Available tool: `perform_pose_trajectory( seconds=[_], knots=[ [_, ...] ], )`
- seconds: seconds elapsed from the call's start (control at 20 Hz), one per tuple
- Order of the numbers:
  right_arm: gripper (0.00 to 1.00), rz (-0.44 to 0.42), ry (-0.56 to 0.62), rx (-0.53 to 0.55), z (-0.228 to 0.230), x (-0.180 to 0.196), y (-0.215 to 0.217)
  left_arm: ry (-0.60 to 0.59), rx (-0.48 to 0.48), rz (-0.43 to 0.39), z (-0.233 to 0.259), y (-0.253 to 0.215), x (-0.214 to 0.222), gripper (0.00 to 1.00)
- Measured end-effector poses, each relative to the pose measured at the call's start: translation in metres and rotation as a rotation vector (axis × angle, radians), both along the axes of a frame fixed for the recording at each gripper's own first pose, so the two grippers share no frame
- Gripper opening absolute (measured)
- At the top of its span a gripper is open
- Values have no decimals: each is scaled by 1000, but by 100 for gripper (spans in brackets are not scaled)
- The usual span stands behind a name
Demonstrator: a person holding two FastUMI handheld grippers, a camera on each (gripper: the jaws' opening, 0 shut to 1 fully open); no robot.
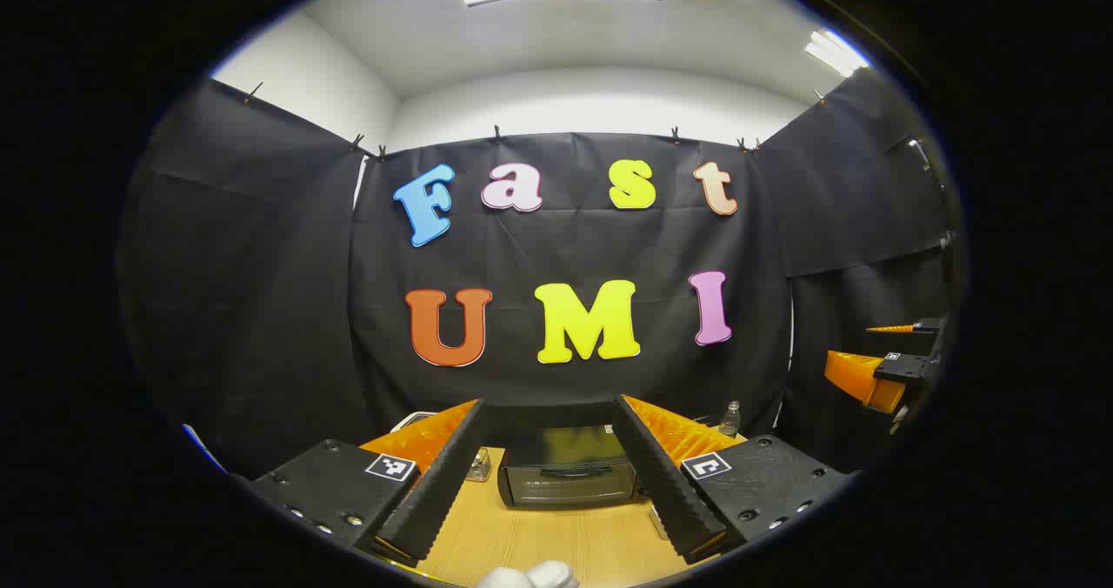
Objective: Open the electric oven with the left hand, put the food in, and close the electric oven.
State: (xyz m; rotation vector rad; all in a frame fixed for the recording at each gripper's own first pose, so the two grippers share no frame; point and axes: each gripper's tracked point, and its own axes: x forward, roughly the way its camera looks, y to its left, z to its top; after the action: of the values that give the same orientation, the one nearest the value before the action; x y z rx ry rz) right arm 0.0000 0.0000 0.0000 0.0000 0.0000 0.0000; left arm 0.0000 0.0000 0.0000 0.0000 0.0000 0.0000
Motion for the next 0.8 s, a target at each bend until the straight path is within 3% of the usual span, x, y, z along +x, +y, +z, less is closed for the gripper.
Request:
perform_pose_trajectory(
  seconds=[0.8],
  knots=[
    [97, 4, -2, -6, -4, 10, -10, 11, 20, 9, -12, -3, 12, 95]
  ],
)
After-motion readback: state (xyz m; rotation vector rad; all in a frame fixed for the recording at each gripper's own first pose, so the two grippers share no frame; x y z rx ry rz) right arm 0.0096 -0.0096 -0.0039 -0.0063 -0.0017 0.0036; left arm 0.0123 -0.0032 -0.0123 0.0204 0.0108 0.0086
